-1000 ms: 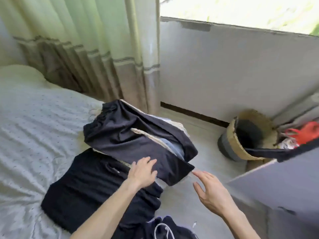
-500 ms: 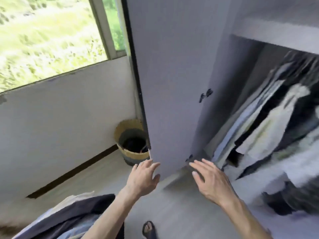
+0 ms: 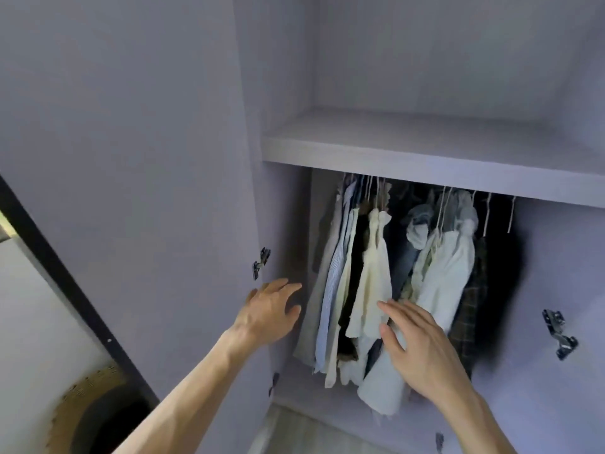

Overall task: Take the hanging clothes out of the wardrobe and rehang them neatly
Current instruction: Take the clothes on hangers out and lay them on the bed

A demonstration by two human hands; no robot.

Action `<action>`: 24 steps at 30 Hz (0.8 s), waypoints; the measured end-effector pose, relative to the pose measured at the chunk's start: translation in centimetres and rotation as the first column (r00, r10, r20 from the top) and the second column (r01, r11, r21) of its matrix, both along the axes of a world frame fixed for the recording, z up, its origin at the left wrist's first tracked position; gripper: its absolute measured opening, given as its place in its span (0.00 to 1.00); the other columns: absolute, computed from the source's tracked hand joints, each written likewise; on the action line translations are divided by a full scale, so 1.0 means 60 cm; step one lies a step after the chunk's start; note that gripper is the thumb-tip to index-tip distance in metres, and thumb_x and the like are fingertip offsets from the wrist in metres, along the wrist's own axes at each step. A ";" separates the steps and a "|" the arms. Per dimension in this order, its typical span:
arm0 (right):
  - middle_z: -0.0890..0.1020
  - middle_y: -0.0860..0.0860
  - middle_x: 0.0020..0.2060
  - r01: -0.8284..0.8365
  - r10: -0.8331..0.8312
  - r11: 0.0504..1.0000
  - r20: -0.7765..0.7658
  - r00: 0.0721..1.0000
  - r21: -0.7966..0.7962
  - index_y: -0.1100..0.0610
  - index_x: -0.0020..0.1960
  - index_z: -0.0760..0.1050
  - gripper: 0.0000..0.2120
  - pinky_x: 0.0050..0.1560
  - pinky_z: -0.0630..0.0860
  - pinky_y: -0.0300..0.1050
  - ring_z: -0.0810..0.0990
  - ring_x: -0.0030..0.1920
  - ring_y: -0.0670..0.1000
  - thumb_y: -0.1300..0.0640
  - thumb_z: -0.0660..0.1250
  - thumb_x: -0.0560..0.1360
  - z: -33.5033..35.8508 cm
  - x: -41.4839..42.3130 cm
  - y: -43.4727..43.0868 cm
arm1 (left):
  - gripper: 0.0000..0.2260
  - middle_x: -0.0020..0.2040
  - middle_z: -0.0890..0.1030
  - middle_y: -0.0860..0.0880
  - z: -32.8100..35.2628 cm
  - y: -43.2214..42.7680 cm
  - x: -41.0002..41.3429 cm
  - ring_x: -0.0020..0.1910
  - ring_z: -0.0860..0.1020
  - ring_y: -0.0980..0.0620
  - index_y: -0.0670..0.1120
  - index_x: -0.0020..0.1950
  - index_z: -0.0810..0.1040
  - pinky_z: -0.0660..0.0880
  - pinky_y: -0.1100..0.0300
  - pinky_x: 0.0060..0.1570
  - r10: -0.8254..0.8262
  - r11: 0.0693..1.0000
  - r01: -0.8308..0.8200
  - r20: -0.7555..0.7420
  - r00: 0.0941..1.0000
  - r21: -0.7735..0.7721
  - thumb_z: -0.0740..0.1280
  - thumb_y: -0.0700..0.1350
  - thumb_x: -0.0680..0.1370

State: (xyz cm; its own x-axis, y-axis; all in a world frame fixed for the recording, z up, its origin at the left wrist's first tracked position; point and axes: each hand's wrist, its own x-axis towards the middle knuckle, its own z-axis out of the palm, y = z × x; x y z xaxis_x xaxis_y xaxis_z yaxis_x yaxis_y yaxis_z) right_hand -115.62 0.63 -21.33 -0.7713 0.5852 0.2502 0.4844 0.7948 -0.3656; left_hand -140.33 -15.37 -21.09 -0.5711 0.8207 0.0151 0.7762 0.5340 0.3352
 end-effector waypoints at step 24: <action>0.62 0.54 0.78 0.380 -0.186 0.636 -0.345 0.920 0.672 0.44 0.80 0.56 0.25 0.76 0.52 0.63 0.58 0.78 0.56 0.45 0.53 0.84 0.176 -0.269 0.375 | 0.28 0.77 0.63 0.48 0.073 0.362 -0.193 0.74 0.65 0.48 0.54 0.80 0.56 0.66 0.51 0.72 -0.074 0.990 0.042 0.243 0.967 0.136 0.61 0.55 0.82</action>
State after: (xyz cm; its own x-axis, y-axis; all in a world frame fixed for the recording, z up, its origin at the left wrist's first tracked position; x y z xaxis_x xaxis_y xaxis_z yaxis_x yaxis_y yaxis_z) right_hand -131.73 23.13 -10.76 -0.4637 0.3276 0.8232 0.7132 0.6893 0.1275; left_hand -151.93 6.33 -16.71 -0.5220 0.8528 -0.0130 0.6891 0.4306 0.5829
